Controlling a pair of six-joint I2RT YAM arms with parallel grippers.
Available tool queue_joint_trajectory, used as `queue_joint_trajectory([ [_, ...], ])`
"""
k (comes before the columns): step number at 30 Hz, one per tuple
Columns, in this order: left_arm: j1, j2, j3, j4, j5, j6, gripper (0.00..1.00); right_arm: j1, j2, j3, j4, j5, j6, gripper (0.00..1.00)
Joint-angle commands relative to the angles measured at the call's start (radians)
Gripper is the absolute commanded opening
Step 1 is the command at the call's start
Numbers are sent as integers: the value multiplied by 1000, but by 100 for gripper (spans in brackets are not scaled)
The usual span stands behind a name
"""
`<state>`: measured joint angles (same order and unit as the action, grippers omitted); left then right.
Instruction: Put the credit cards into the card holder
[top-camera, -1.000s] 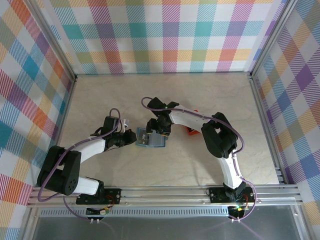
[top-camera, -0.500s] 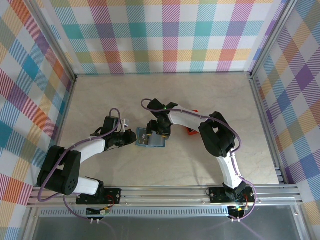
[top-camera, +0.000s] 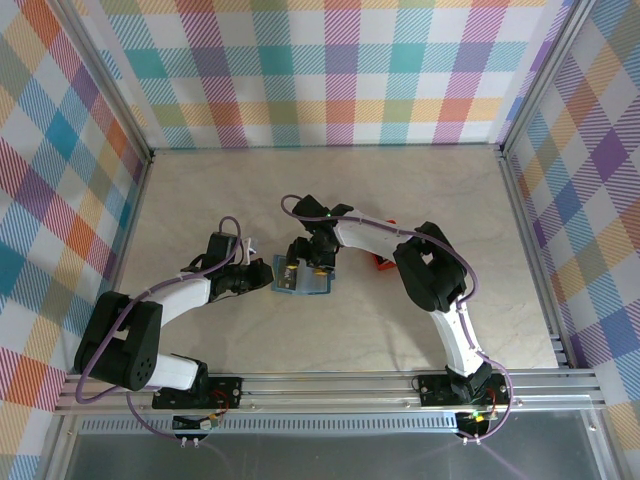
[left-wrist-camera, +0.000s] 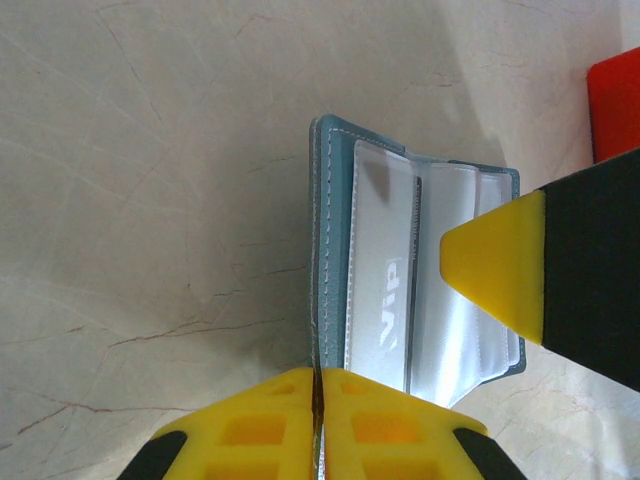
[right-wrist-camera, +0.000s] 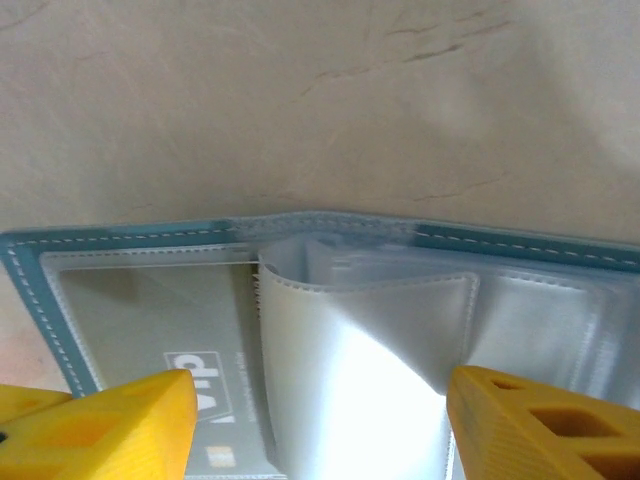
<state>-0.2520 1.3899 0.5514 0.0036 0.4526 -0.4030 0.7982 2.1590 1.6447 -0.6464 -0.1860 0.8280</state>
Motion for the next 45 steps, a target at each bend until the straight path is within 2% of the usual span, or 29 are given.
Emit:
queue_joint_trajectory([
  [1, 5, -6, -10, 8, 15, 1, 9, 3, 43, -3, 35, -58, 35, 67],
  [16, 5, -20, 0, -28, -13, -24, 10, 3, 2, -30, 136, -96, 61, 65],
  [23, 5, -52, 5, -56, -23, -57, 28, 2, 5, -37, 137, -97, 66, 65],
  [26, 5, -58, -3, -47, -21, -75, 33, 3, 9, -37, 133, -96, 65, 65],
  [33, 5, -88, -25, -50, -23, -86, 32, 5, 12, -34, 131, -98, 63, 65],
  [39, 5, -149, -28, -152, -98, -126, 27, 12, 21, -16, 133, -112, 63, 66],
  [45, 6, -152, -39, -178, -89, -157, 24, 27, 35, 15, 123, -113, 62, 66],
])
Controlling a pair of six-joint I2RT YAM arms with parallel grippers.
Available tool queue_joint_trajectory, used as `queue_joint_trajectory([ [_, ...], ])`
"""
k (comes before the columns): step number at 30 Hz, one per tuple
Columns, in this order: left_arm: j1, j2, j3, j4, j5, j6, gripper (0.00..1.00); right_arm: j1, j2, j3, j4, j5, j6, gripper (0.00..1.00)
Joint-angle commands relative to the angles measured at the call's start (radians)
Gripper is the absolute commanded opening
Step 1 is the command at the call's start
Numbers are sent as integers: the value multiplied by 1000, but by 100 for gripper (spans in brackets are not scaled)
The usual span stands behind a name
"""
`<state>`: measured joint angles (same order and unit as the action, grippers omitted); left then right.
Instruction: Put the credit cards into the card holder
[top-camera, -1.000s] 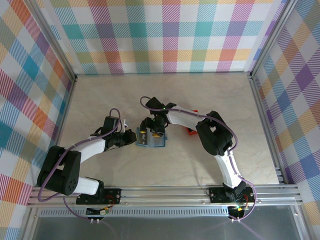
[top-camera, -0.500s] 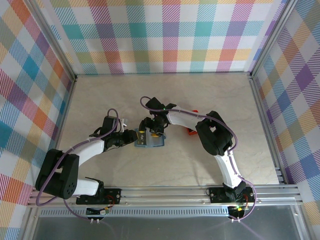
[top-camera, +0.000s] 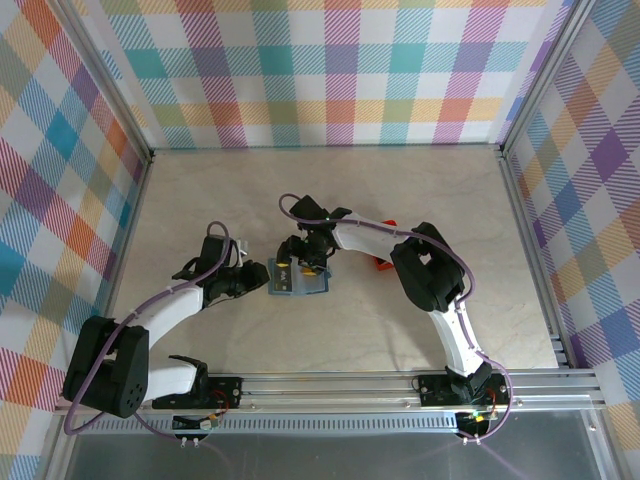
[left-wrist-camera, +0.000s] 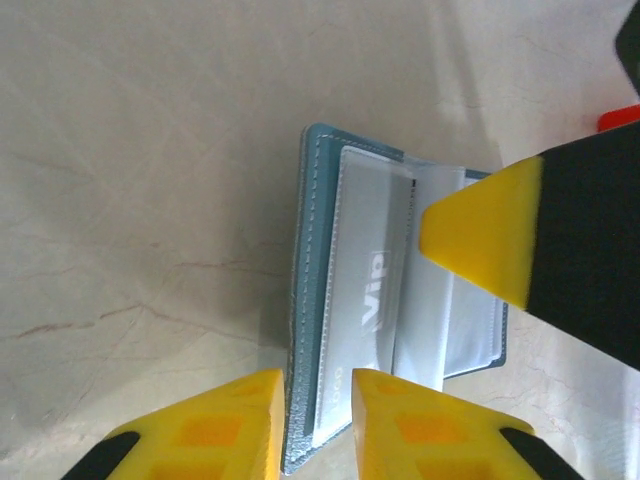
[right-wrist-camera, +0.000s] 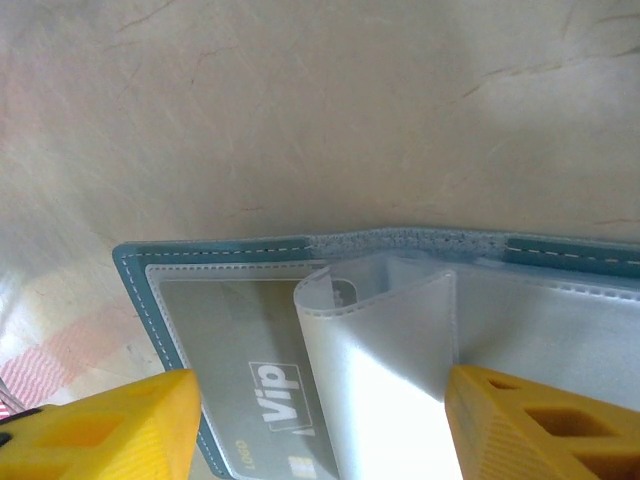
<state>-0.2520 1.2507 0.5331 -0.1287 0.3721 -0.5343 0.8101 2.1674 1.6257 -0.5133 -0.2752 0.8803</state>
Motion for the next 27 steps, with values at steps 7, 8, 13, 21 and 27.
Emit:
queue_joint_trajectory([
  [7, 7, -5, -27, -44, -4, -18, 21, 30, 37, 65, -28, -22, 0, 66],
  [8, 7, 6, -27, -38, 4, -16, 20, 33, 38, 69, -29, -21, -1, 66],
  [13, 7, 33, -40, 15, 26, -14, 15, 41, 39, 82, -42, -15, -8, 66],
  [21, 6, 57, -40, 28, 31, 2, 8, 44, 36, 77, -45, -15, -9, 66],
  [27, 6, 87, -48, 45, 28, 8, 7, 50, 36, 74, -27, -30, -7, 66],
])
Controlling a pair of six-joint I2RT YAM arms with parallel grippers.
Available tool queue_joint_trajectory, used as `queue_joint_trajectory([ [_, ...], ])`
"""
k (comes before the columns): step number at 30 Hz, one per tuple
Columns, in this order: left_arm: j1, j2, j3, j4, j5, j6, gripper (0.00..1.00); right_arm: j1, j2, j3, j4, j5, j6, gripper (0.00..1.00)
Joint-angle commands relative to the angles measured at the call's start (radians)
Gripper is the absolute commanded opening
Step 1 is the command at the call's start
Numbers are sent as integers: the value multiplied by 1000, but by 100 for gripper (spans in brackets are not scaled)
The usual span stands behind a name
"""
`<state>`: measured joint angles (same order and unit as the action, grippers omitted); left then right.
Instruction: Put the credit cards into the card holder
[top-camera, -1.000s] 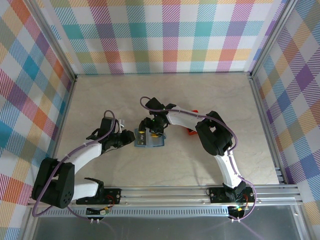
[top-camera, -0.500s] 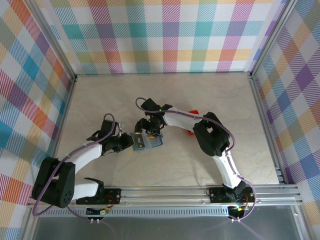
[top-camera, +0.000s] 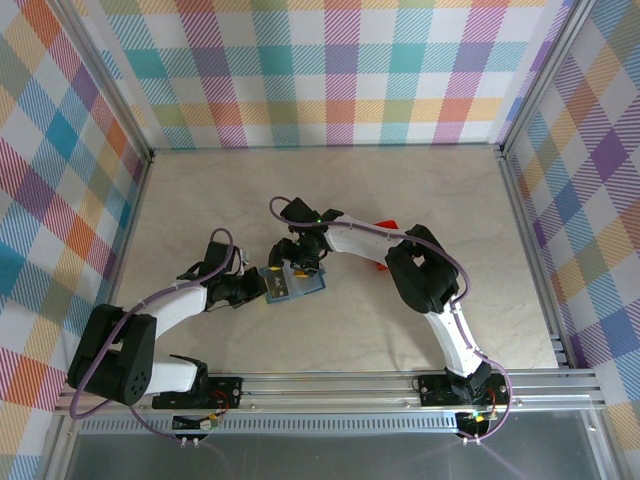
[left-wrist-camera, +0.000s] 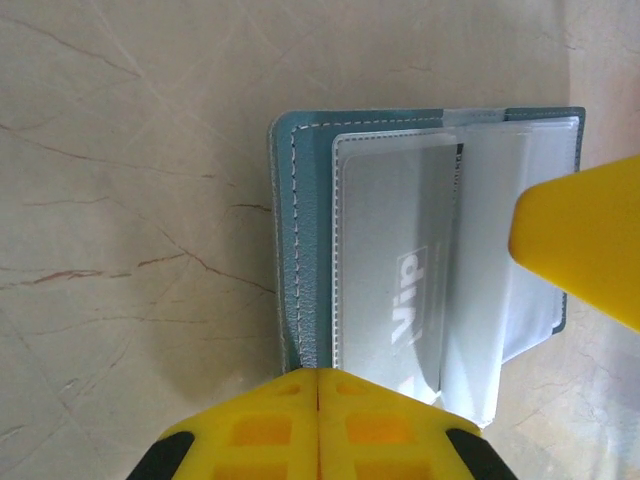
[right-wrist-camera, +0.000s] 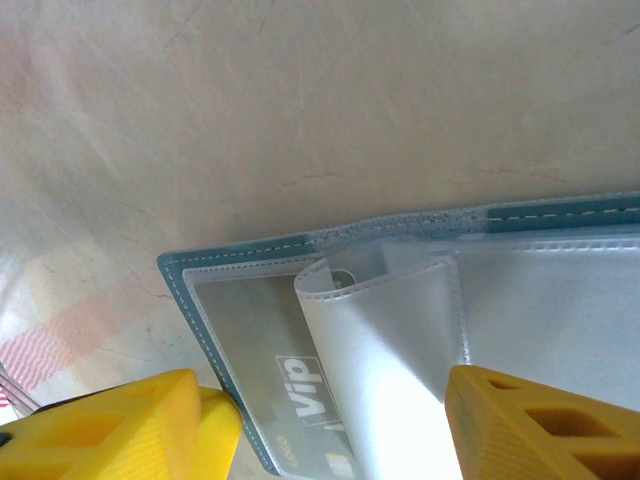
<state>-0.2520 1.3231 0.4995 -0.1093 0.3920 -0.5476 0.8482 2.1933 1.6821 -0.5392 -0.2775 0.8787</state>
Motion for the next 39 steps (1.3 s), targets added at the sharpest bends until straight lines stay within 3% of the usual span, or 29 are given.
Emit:
queue_joint_trajectory([
  [1, 6, 15, -15, 29, 6, 23, 7, 13, 11, 18, -1, -31, -7, 66],
  [30, 7, 90, 6, 75, -19, 67, 7, 46, 45, 73, -8, -48, -4, 66],
  [39, 8, 102, 6, 79, -27, 75, 7, 55, -16, 53, 20, -26, 44, 66],
])
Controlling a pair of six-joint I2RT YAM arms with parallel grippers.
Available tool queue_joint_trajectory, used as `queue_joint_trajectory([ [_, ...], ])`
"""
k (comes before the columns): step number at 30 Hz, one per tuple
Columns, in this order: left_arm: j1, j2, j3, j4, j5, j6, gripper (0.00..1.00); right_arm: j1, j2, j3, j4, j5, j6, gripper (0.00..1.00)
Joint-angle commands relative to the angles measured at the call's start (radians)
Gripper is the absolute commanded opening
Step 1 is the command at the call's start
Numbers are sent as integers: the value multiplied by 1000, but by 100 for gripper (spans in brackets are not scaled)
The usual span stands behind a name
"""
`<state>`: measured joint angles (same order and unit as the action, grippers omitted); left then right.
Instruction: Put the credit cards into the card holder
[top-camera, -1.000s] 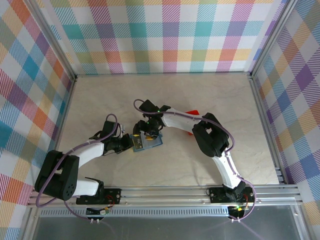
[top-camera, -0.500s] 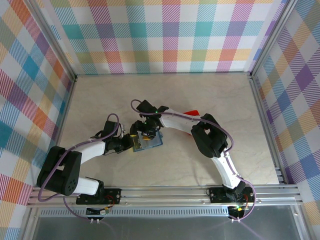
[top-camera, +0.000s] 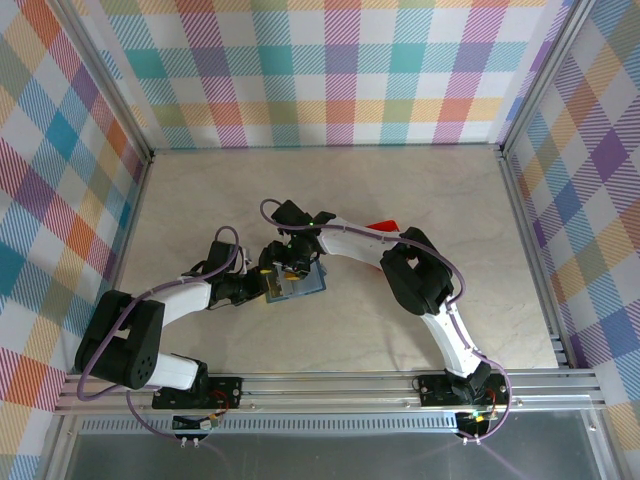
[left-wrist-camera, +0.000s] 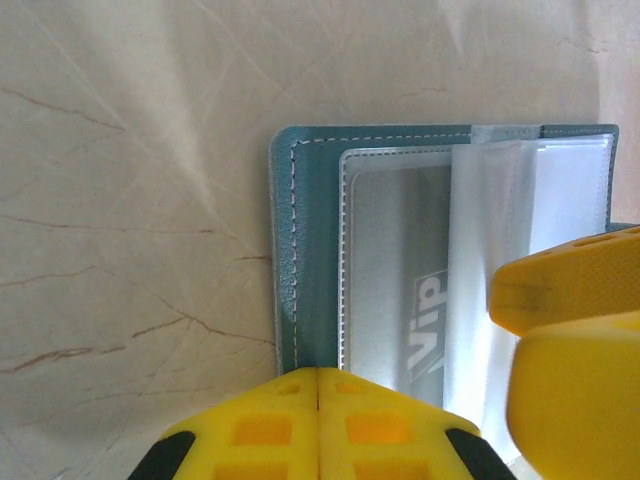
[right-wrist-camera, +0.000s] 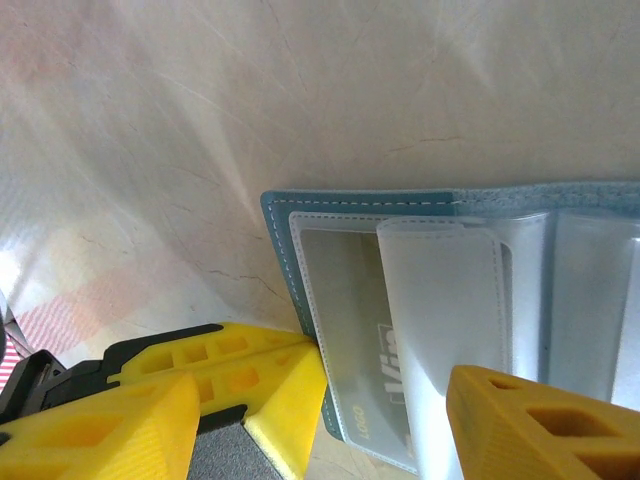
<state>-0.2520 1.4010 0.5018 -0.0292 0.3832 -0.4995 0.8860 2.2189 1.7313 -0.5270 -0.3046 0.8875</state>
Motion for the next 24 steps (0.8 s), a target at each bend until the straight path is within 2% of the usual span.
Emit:
queue_joint_trajectory([
  [1, 8, 26, 1, 3, -18, 27, 7, 17, -54, -4, 24, -3, 50, 66],
  [8, 8, 21, -4, 13, -23, 33, 7, 27, -167, -62, 163, -39, 166, 67],
  [16, 8, 7, -13, 18, -23, 38, 7, 21, -350, -179, 241, 39, 224, 68],
  [20, 8, -21, -22, 15, -25, 41, 7, -4, -424, -232, 203, 87, 169, 68],
  [24, 7, -39, -26, 5, -24, 45, 7, -38, -441, -235, 45, 155, -28, 65],
])
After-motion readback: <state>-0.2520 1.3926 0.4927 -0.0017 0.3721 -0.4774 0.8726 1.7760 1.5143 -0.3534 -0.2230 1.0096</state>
